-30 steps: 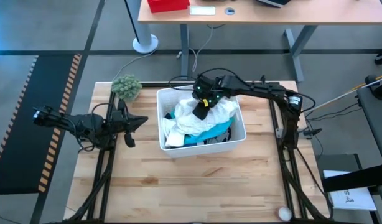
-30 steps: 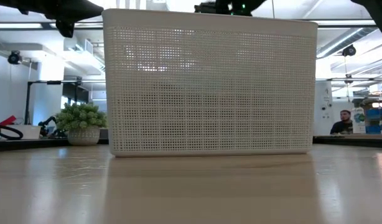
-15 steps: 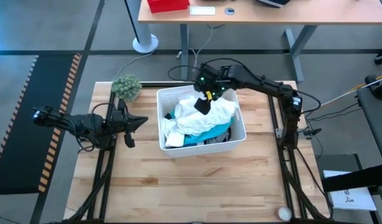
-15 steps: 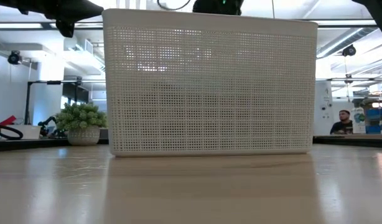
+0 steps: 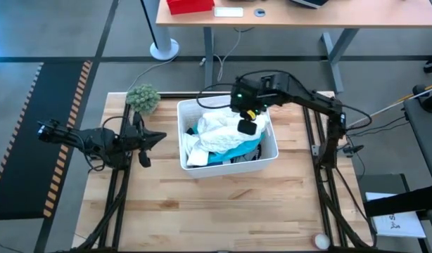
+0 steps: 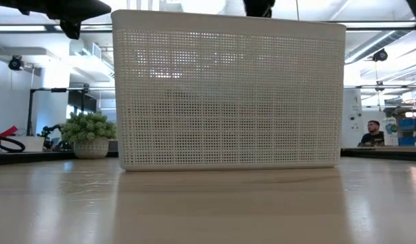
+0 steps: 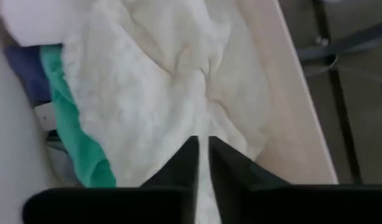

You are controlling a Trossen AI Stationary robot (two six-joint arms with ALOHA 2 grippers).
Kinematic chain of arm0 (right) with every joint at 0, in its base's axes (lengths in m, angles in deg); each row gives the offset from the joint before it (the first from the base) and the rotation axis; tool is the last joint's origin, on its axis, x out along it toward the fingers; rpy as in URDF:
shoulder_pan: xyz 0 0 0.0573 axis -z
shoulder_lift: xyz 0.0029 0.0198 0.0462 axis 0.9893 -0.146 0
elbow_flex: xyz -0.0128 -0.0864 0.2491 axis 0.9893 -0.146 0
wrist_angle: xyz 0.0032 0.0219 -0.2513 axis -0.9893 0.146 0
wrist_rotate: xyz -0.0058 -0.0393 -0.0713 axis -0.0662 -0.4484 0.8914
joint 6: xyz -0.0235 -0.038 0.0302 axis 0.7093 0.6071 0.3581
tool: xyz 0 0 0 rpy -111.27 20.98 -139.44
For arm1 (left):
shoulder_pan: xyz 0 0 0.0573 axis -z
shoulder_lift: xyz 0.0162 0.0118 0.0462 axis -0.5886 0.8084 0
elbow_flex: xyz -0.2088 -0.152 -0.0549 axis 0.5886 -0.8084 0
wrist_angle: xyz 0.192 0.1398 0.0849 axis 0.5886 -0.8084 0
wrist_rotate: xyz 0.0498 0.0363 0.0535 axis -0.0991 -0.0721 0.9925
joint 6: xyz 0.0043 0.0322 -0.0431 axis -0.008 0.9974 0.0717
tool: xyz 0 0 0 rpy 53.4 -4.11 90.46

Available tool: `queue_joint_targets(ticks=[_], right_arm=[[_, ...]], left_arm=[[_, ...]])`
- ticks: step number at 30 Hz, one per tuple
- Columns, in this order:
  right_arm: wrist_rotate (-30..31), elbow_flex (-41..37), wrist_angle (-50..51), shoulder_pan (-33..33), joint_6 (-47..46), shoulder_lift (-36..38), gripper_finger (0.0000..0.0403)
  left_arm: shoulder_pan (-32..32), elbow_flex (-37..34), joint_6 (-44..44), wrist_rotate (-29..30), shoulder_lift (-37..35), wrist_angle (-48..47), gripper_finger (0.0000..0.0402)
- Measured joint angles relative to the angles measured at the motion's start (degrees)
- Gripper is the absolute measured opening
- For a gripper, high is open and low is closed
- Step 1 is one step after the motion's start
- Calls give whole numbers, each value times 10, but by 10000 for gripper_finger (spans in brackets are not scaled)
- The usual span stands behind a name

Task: Sort clothes
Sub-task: Move the white bin to the top of the table

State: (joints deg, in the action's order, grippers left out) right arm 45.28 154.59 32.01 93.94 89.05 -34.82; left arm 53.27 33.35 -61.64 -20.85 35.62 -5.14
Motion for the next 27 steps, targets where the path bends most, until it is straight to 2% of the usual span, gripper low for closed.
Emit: queue_joint_targets(ticks=[1, 4, 7, 15, 18, 21, 27], right_arm=[[1, -7, -6, -4, 7, 13, 14], [8, -41, -32, -11, 7, 65, 13], [17, -105, -67, -15, -7, 144, 2], [63, -384, -112, -16, -139, 366, 0], [66, -492, -138, -16, -194, 430, 0], [61, -586, -182, -16, -239, 477, 0], [0, -718, -284, -16, -291, 511, 0]], left_arm=[[0, 0, 0, 0, -2, 0, 0], [0, 0, 0, 0, -4, -1, 0], [0, 0, -1, -3, -6, -7, 0], [0, 0, 0, -3, -7, -12, 0], [-1, 0, -19, 28, -5, -43, 0], [-1, 0, -53, 66, 8, -76, 0], [-26, 0, -85, 79, 65, -78, 0]])
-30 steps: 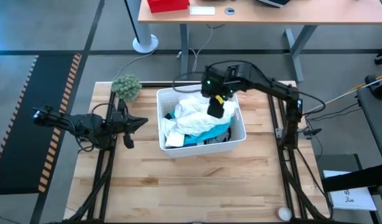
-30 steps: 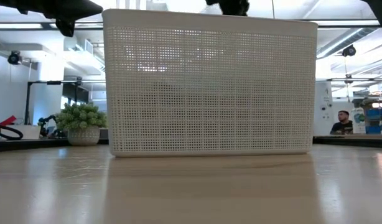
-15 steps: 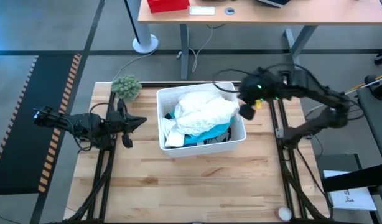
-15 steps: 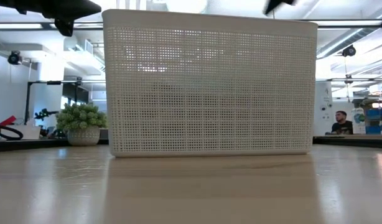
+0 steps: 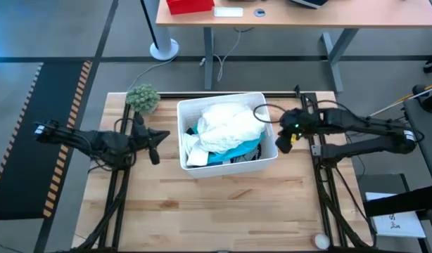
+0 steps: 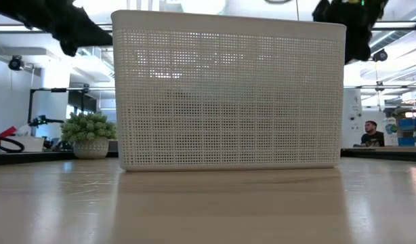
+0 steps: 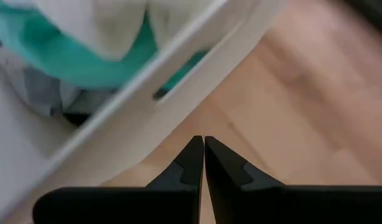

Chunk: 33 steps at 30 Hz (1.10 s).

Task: Sort clothes
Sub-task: Move the white bin to the top of the table, then return to Home Position

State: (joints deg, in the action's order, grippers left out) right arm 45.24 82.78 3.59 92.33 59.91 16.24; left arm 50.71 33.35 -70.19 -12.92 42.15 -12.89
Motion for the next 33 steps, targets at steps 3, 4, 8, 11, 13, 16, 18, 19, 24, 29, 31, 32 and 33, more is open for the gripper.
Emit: queue_joint_targets(ticks=[3, 4, 8, 11, 13, 16, 18, 19, 24, 29, 31, 32, 33], right_arm=[[-30, -40, -31, -2, -7, -6, 0], [-36, -50, -45, -5, -10, -8, 0], [-62, -65, -85, -22, -17, -8, 0], [-75, -65, -112, -44, -22, 0, 0], [-77, -64, -123, -59, -32, 6, 0], [-65, -64, -131, -84, -52, 14, 0], [-50, -63, -129, -102, -65, 18, 0], [-38, -63, -129, -112, -72, 20, 0], [27, -63, -128, -169, -88, 43, 0], [143, -63, -129, -242, -56, 83, 0], [196, -63, -131, -274, -30, 99, 0], [222, -64, -139, -290, -14, 106, 0], [246, -67, -149, -304, 7, 114, 0]], left_arm=[[-24, -1, -16, 0, 34, -2, 0], [-33, -1, -21, 0, 44, -3, 0], [-61, -1, -32, 1, 79, -3, 0], [-79, -1, -35, 1, 99, -2, 0], [-90, -1, -35, 1, 107, -3, 0], [-101, -1, -35, 2, 113, 2, 0], [-104, -1, -33, 2, 109, 2, 0], [-104, -1, -30, 2, 105, 3, 0], [-103, -1, -18, 1, 56, 2, 0], [-102, -1, 8, -61, -14, 0, 0], [-102, -1, 25, -93, -38, 0, 0], [-102, -1, 36, -107, -48, 1, 0], [-102, -1, 47, -119, -58, 3, 0]])
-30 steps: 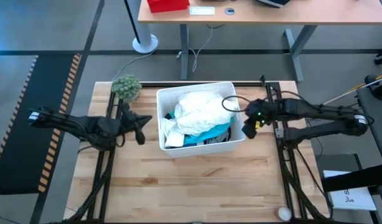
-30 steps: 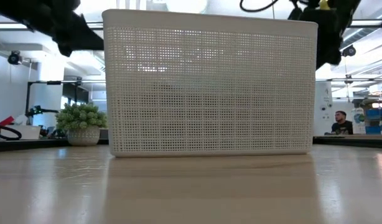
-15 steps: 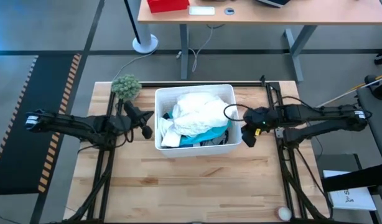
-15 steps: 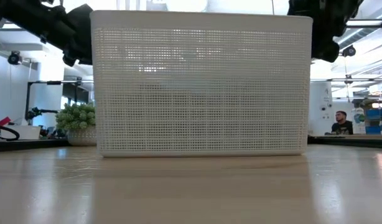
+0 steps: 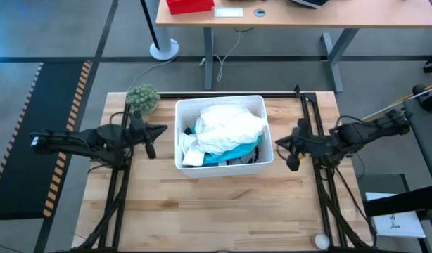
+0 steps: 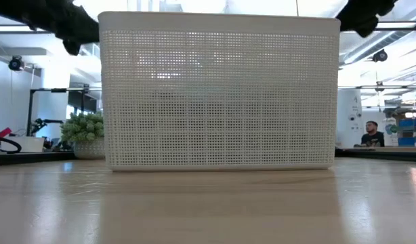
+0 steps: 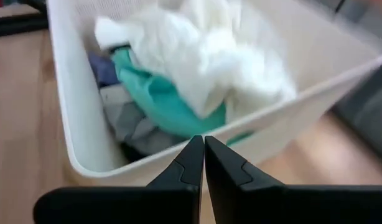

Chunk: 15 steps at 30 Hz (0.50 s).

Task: Sort clothes
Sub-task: Return to Home Position

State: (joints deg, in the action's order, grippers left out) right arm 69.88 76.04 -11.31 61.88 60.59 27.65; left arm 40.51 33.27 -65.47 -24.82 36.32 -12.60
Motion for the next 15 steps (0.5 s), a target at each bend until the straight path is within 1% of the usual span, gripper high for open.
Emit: queue_joint_targets(ticks=[2, 3, 5, 6, 8, 10, 11, 15], right_arm=[[38, -15, -30, -25, 53, 20, 0], [47, -27, -60, -33, 87, 32, 0], [43, -61, -127, -41, 162, 64, 0], [25, -81, -163, -40, 197, 82, 0], [-38, -124, -240, -34, 255, 124, 0], [-100, -165, -292, -23, 290, 168, 0], [-118, -182, -307, -15, 299, 190, 0], [-130, -237, -316, 20, 312, 276, 0]], left_arm=[[0, 0, 23, -19, -17, 10, 0], [0, 0, 33, -26, -25, 15, 0], [0, 0, 53, -47, -38, 22, 0], [0, 0, 60, -58, -44, 22, 0], [0, -3, 71, -78, -54, 22, 0], [0, -6, 74, -92, -62, 14, 0], [0, -8, 74, -94, -65, 14, 0], [0, -31, 71, -94, -76, 22, 0]])
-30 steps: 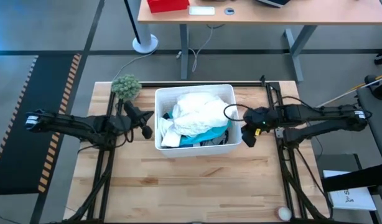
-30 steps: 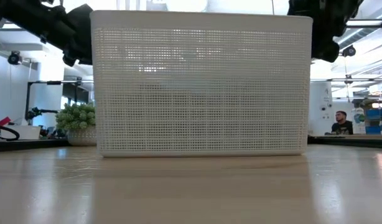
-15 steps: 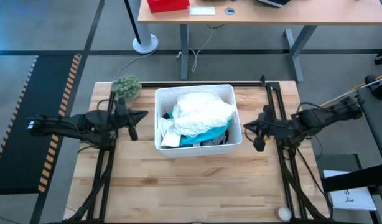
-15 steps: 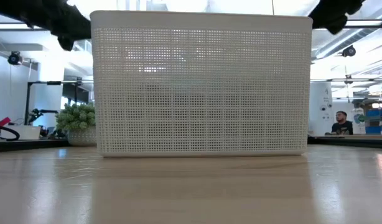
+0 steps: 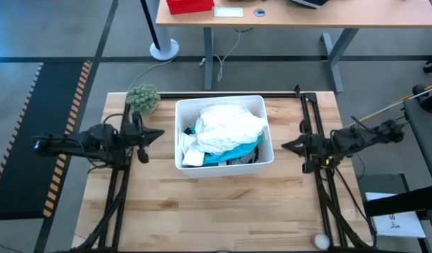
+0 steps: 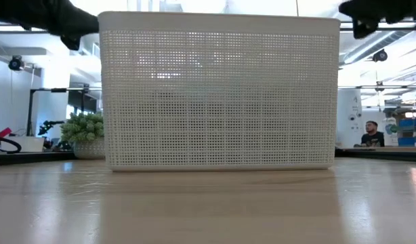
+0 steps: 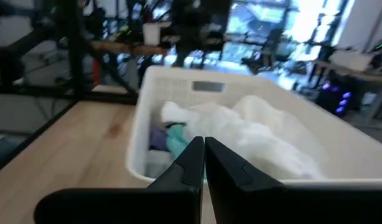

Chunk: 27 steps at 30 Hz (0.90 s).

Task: Sort clothes
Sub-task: Return to Home Position

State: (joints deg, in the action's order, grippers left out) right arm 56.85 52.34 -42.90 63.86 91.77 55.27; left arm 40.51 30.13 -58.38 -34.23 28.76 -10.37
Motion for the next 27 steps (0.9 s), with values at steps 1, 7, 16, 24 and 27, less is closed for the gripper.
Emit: queue_joint_targets(ticks=[1, 7, 16, 24, 27], right_arm=[[0, -10, -1, 8, 4, 20, 0], [-45, -63, -13, 35, 18, 148, 0], [-28, -103, -44, 43, 30, 146, 0], [-49, -149, -99, 77, 0, 154, 0], [-67, -162, -96, 102, -11, 154, 0]], left_arm=[[0, -8, 1, 0, -2, 5, 0], [-1, -47, 2, 39, -23, 6, 0], [-2, -120, 4, 45, -162, 8, 0], [-7, -144, 7, 25, -145, 16, 0], [-15, -147, 6, 16, -149, 29, 0]])
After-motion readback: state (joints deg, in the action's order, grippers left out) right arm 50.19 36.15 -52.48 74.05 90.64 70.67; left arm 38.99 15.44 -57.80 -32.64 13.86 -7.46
